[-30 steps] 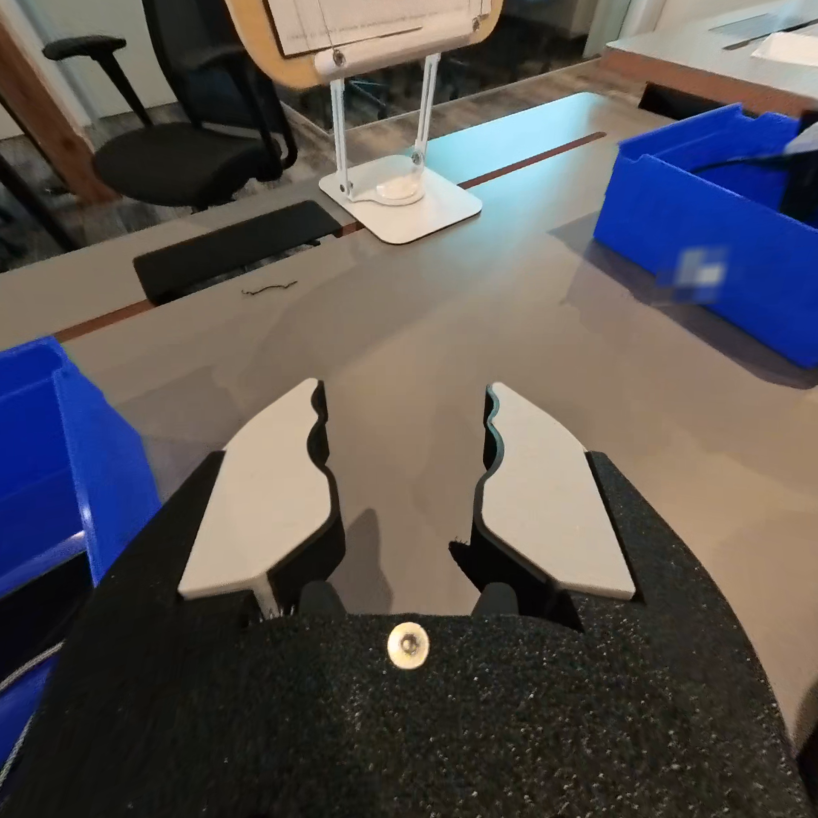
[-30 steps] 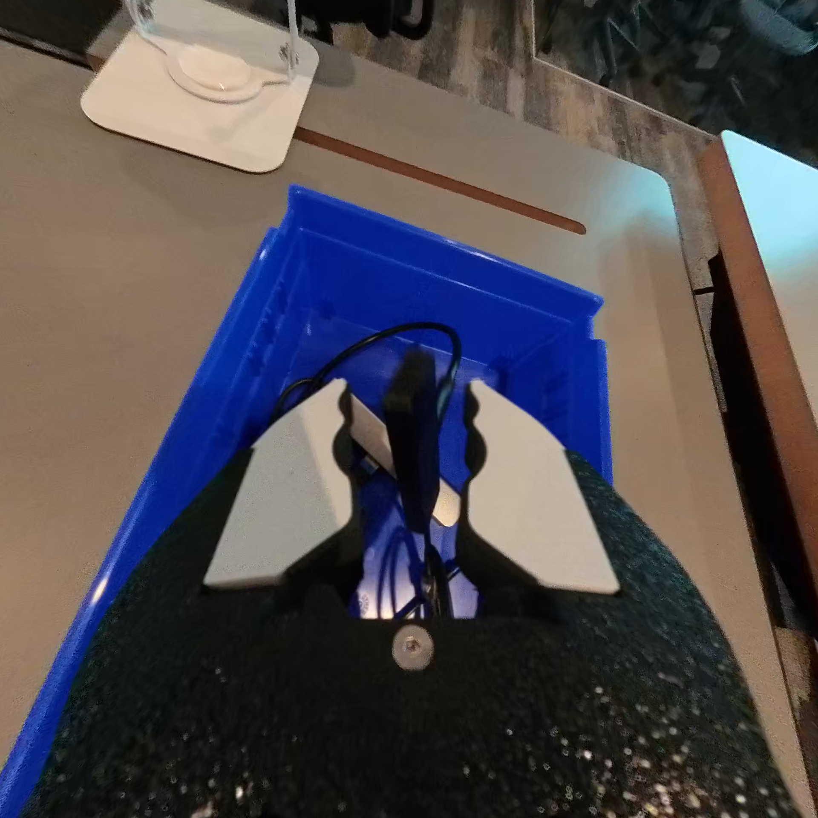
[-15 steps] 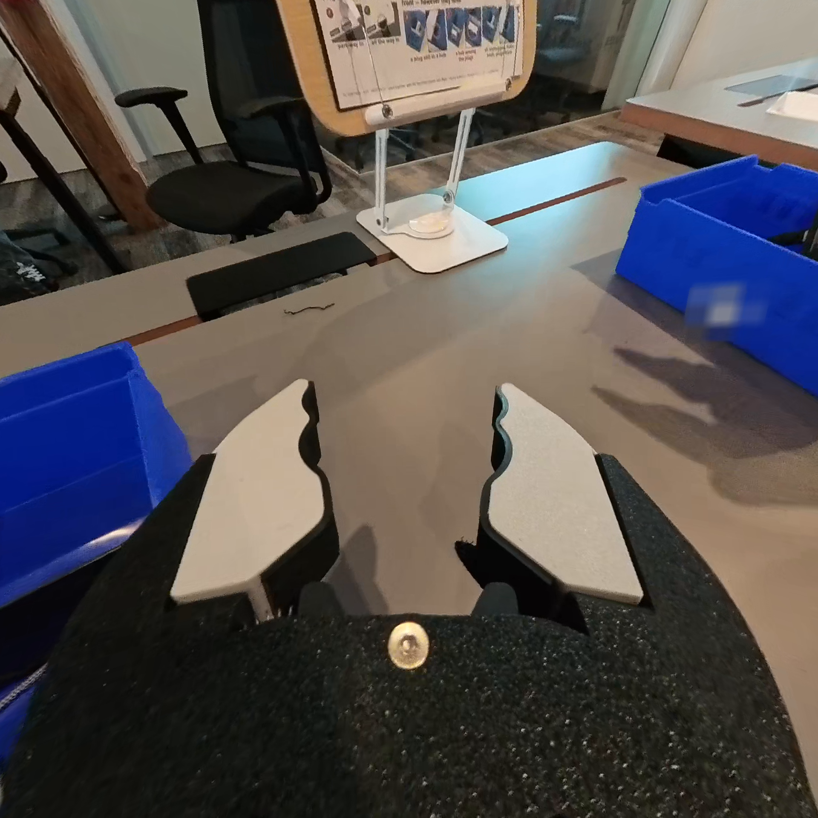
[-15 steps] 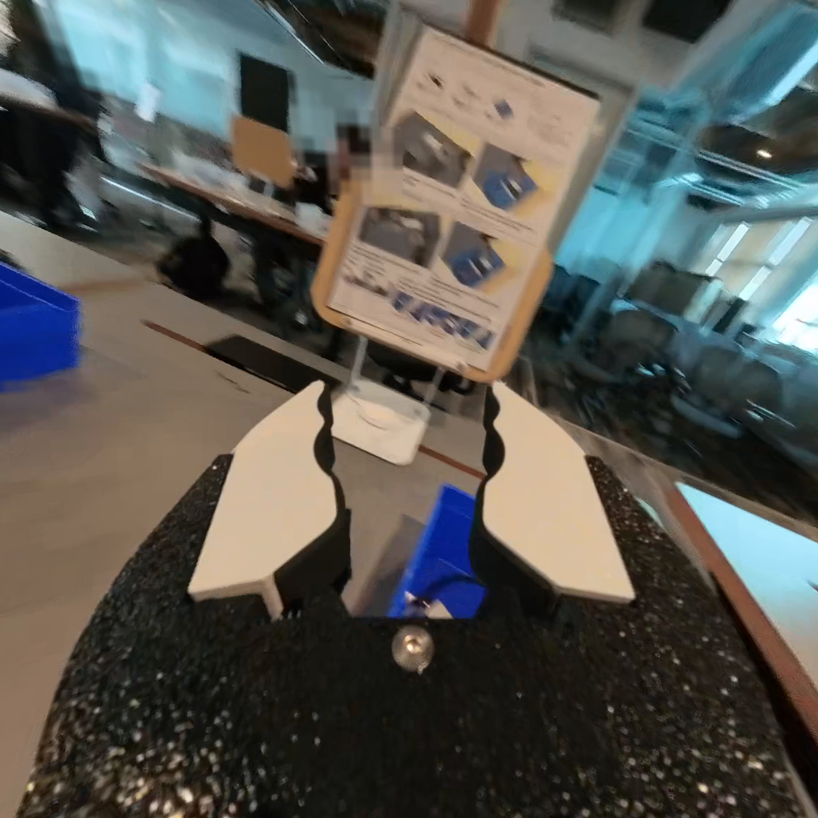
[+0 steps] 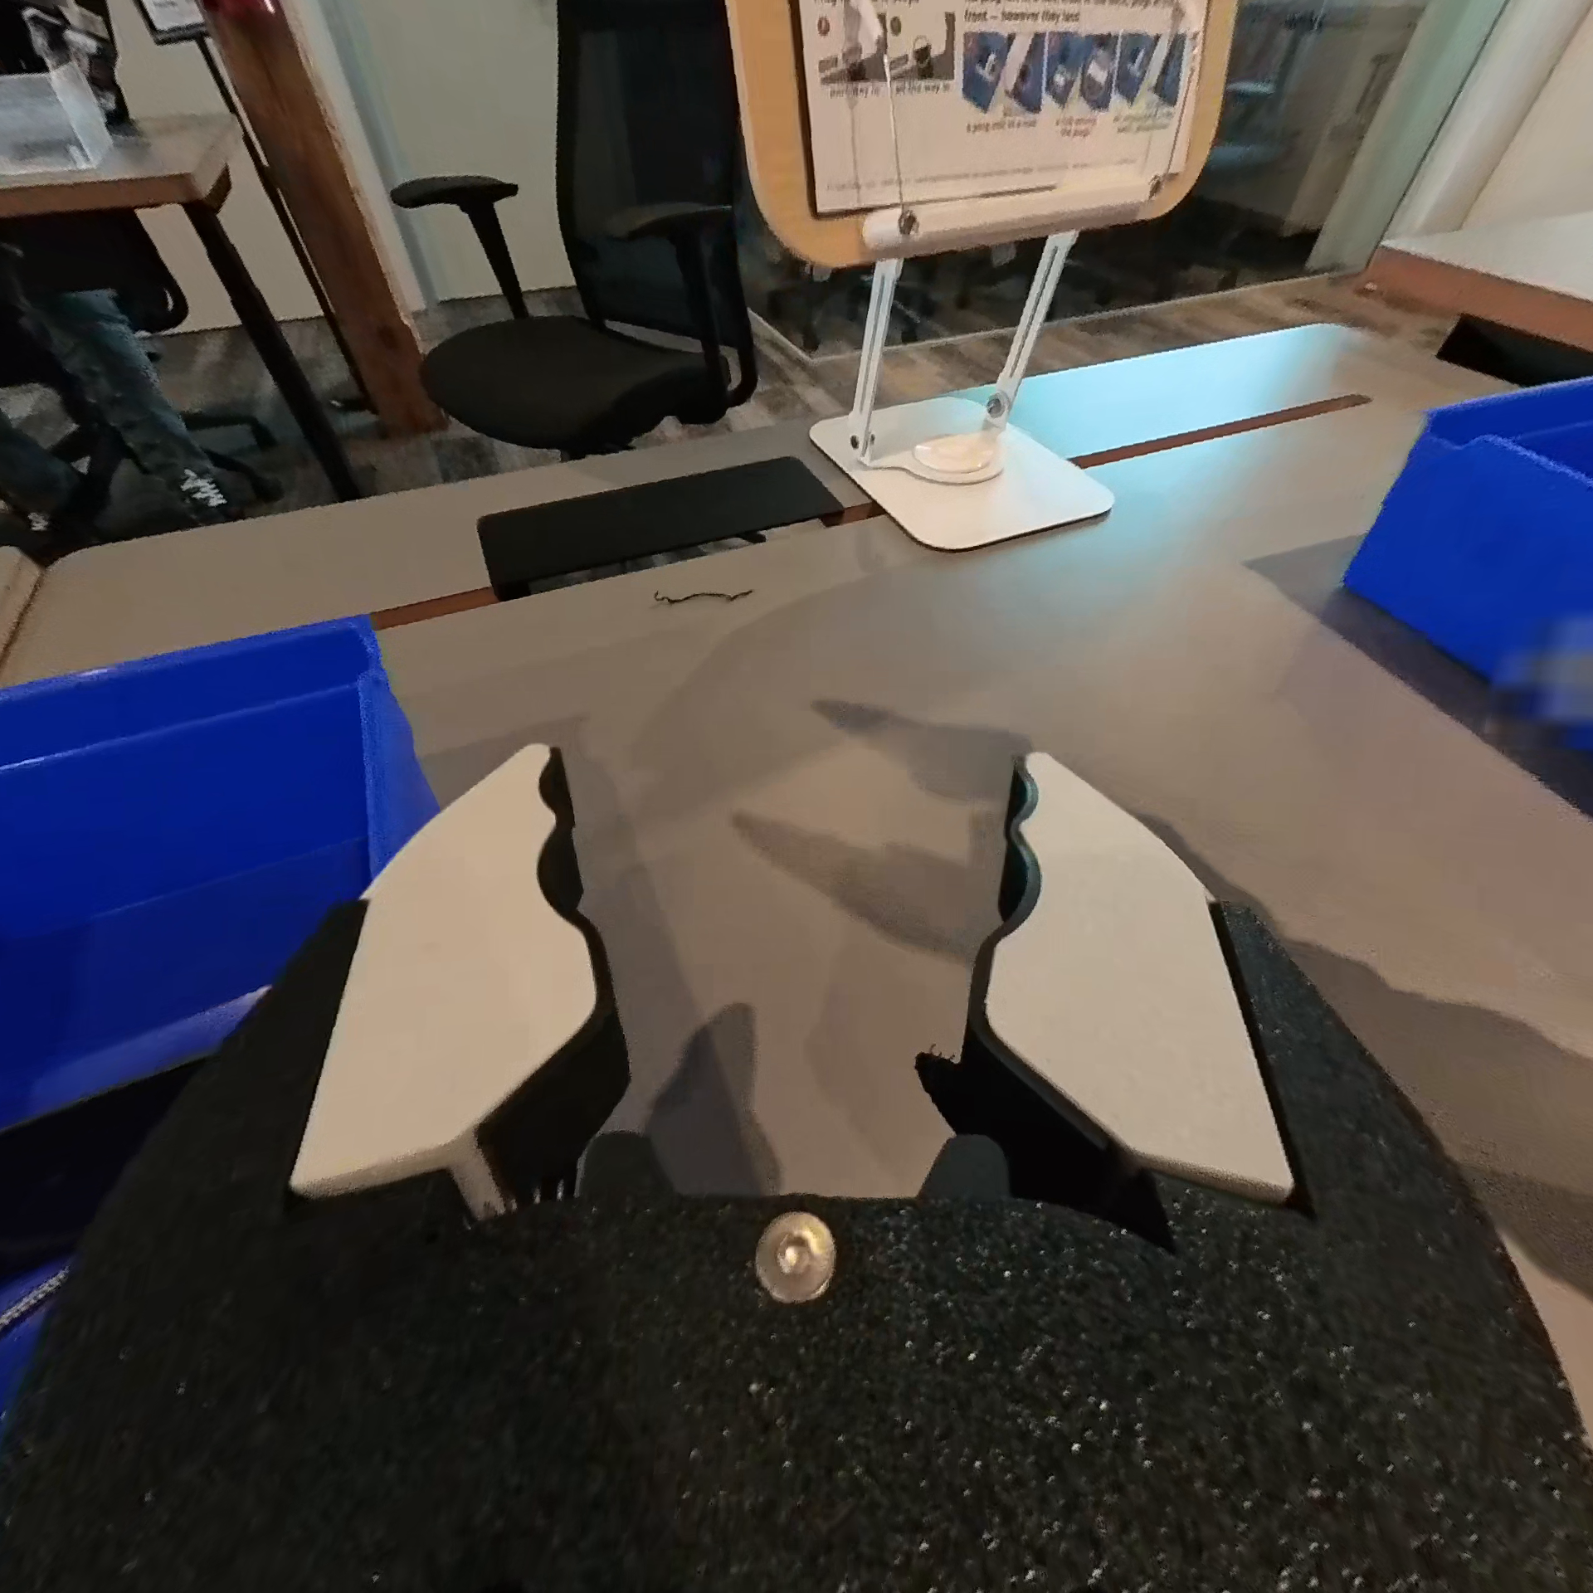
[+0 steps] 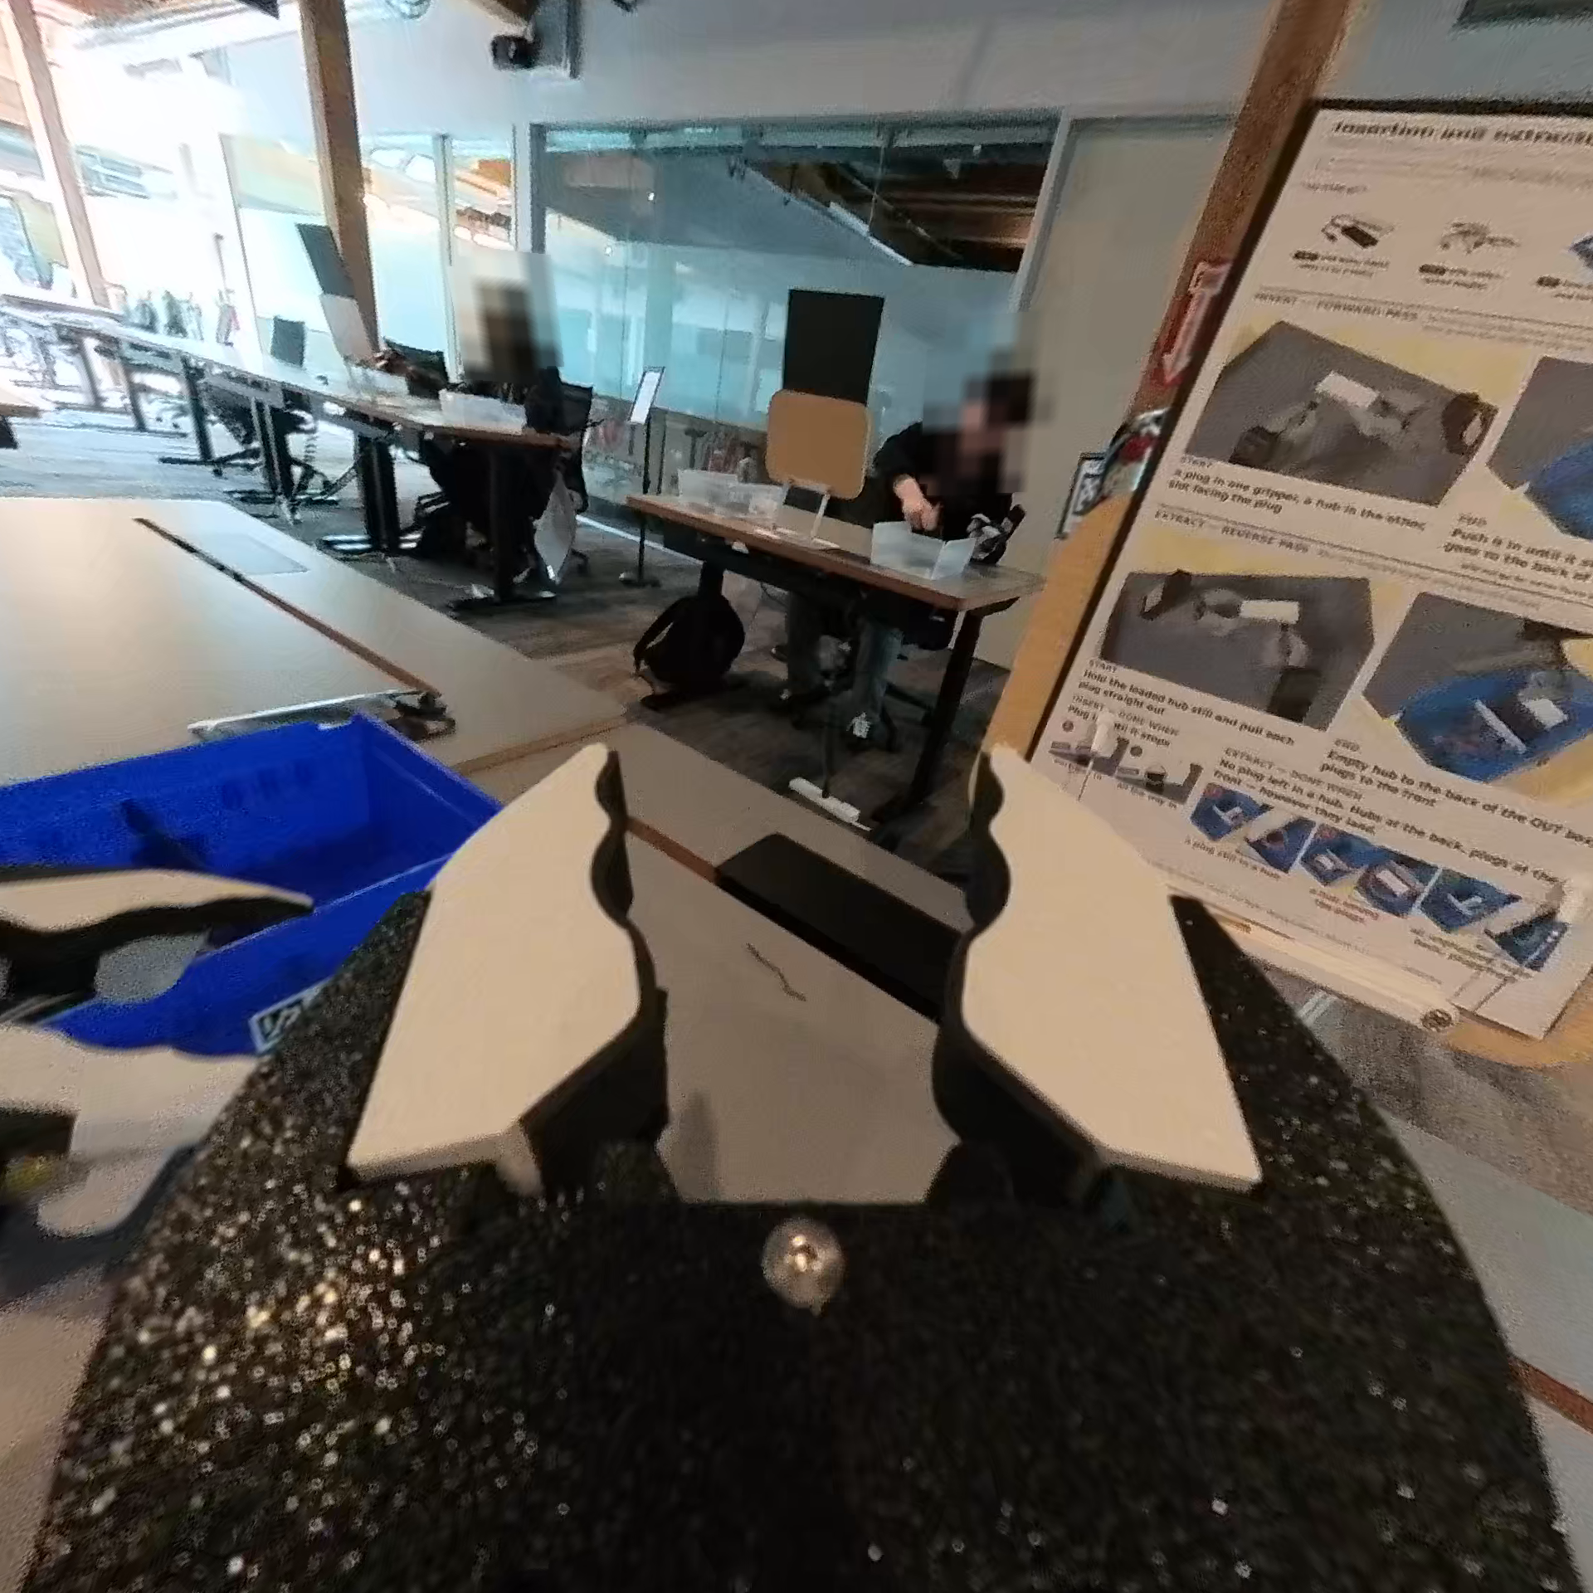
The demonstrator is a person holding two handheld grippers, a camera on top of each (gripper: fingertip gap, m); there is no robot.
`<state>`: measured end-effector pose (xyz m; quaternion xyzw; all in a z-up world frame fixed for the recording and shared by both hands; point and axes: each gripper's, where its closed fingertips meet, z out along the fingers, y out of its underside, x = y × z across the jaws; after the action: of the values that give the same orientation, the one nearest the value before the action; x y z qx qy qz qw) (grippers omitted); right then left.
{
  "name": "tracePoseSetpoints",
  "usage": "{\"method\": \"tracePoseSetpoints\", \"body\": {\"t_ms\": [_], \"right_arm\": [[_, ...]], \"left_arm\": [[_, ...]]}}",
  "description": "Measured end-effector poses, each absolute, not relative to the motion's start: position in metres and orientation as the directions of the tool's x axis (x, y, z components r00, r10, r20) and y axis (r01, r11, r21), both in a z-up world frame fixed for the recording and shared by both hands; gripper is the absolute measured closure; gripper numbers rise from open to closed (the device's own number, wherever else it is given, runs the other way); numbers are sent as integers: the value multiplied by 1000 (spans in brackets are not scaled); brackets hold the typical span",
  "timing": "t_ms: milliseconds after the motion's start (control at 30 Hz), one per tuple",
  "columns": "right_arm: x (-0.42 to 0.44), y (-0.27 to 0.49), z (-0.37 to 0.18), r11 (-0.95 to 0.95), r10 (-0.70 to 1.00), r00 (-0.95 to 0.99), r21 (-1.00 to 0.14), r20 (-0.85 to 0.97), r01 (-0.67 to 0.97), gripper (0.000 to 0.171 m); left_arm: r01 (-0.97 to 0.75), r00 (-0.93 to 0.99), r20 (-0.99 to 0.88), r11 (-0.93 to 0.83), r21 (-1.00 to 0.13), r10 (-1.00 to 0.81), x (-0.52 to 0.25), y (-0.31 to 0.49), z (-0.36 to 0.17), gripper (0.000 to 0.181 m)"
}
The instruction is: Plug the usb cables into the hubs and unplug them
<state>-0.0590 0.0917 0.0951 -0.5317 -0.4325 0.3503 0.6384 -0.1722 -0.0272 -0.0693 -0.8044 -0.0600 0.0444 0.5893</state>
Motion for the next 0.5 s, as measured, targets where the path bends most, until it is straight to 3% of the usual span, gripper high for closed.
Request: {"method": "tracePoseSetpoints", "body": {"t_ms": [500], "right_arm": [[-97,112,56,168,888,419,-982,189,85,94]], "left_arm": [[41,988,-18,-381,-924,151,-171,-16,-97,81]]}}
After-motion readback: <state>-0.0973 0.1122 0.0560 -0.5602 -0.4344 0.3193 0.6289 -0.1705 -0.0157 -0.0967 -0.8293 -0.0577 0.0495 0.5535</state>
